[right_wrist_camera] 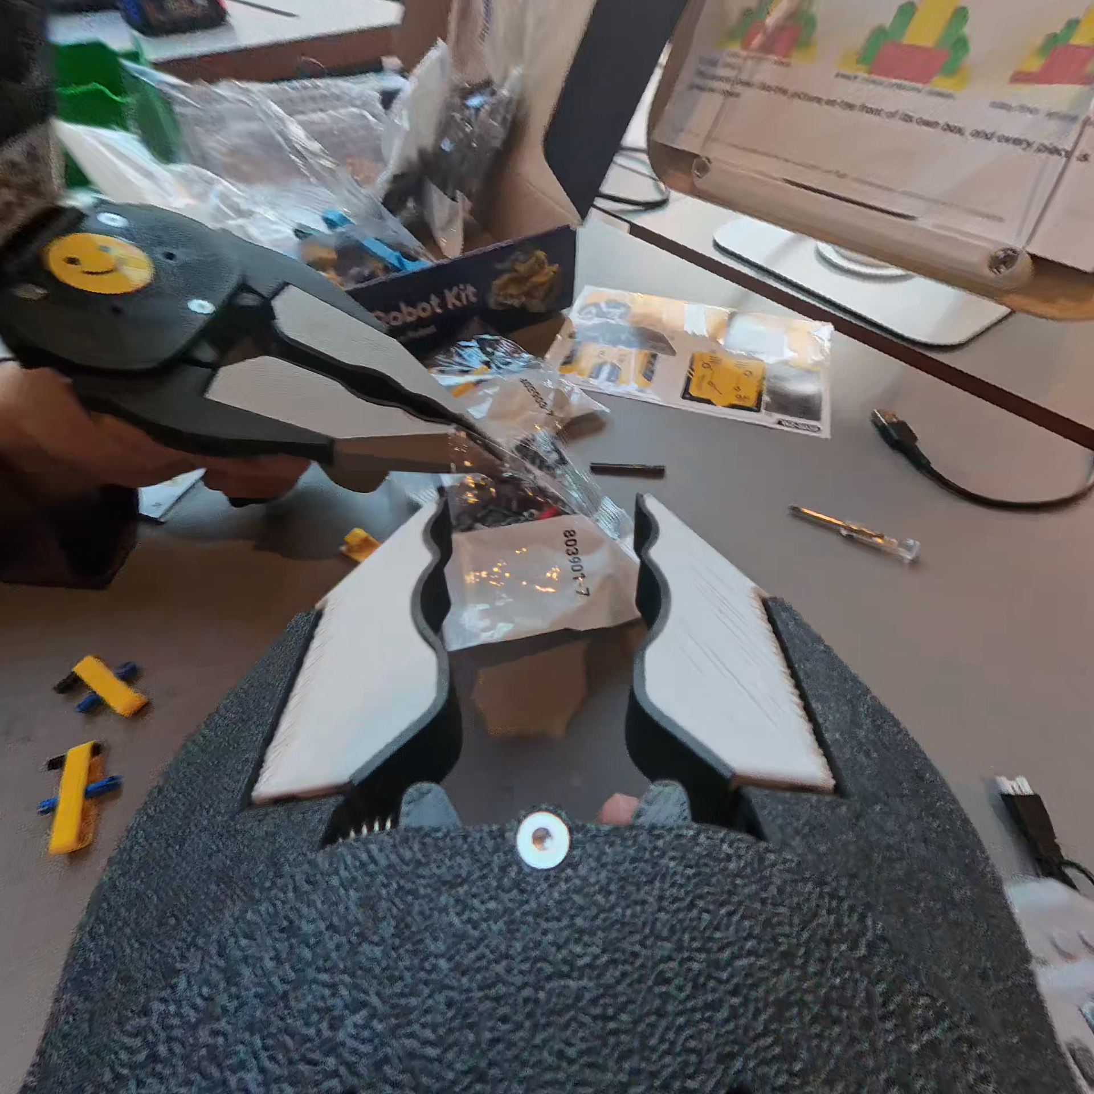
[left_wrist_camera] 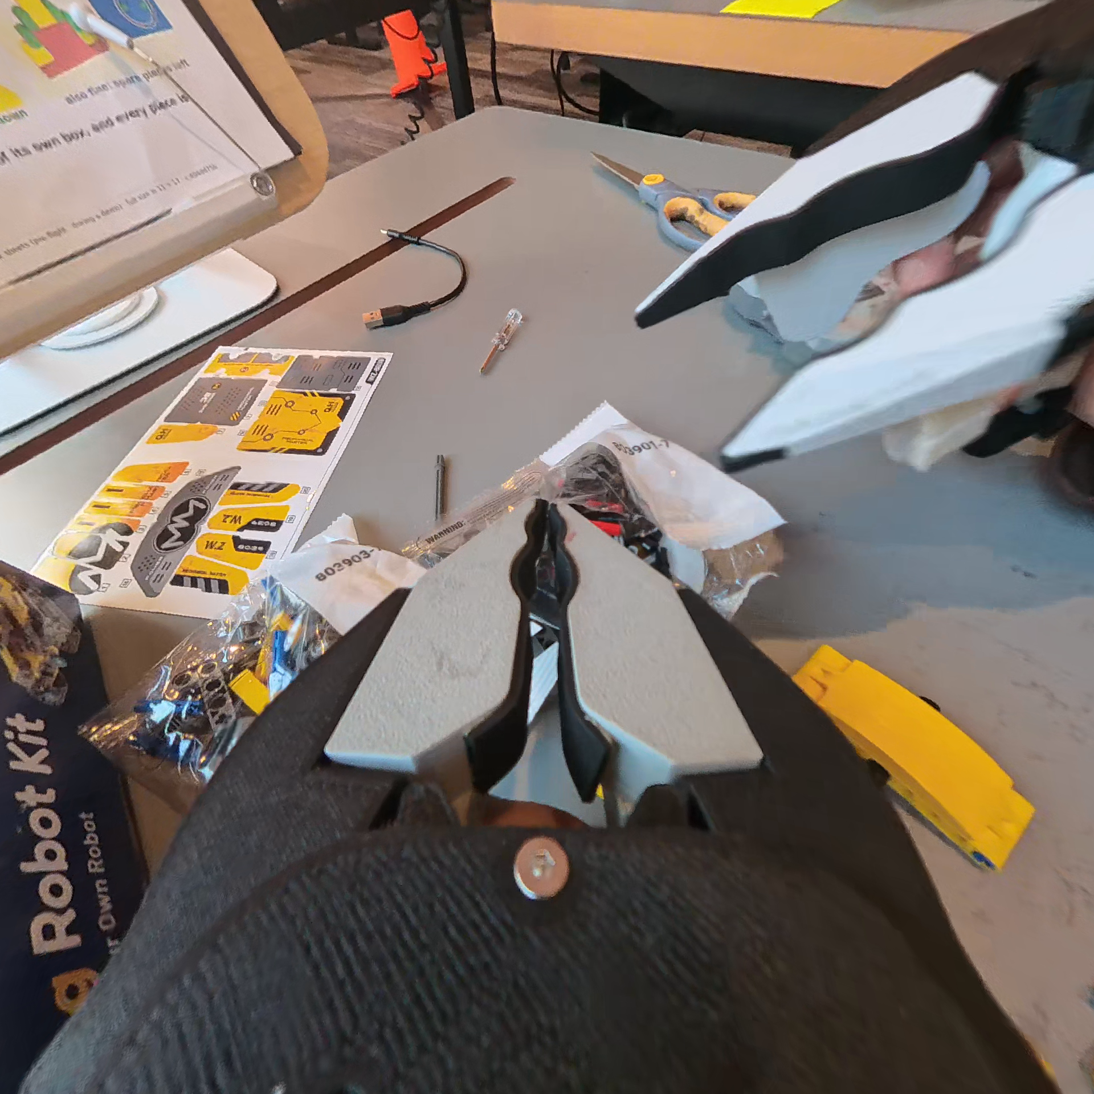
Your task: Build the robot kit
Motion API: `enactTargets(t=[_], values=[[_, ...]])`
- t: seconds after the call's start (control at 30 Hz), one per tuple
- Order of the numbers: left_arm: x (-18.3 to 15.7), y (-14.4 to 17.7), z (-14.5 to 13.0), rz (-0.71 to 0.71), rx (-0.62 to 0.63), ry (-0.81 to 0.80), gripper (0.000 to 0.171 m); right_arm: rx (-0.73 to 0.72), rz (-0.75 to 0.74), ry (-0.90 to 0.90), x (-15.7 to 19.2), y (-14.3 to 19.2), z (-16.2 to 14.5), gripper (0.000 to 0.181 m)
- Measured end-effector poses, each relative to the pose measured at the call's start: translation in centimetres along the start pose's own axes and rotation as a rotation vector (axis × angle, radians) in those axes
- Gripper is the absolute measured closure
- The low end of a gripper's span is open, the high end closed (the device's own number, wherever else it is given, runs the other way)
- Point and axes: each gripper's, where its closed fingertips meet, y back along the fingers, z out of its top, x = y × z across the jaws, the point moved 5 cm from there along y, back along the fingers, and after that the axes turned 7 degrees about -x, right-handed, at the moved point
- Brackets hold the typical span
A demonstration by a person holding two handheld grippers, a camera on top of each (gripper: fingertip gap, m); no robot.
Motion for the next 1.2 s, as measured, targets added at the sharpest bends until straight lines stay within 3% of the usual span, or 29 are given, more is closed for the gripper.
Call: enactTargets(t=[0.1,0.23,0.33,0.53,0.67,0.77,1.0,1.2], values=[[0.0,-0.1,0.1,-0.002,0.015,0.066,0.171,-0.041,0.114,0.084,2.2,0.4,0.9,0.111],[-0.1,-0.1,0.0,-0.002,0.028,0.081,0.171,0.11,0.021,0.362,2.8,-0.3,-1.1,0.11],[0.0,-0.1,0.0,-0.017,0.032,0.131,0.171,0.181,0.039,0.518,3.6,-0.1,-2.4,0.104],[0.1,-0.2,-0.1,-0.062,0.045,0.232,0.171,0.237,-0.013,0.694,3.5,0.1,-3.6,0.129],[0.1,-0.1,0.0,-0.058,0.048,0.209,0.171,0.237,-0.041,0.81,4.1,0.1,-3.6,0.181],[0.3,0.2,0.6,-0.029,0.001,0.177,0.171,0.181,-0.071,0.705,3.8,0.2,-2.4,0.181],[1.3,1.5,2.9,0.047,-0.152,0.193,0.135,0.111,-0.14,0.311,0.4,1.2,0.4,0.181],[2.3,3.0,4.4,0.139,-0.289,0.186,0.137,0.147,-0.106,0.093,-1.4,2.5,2.6,0.181]])
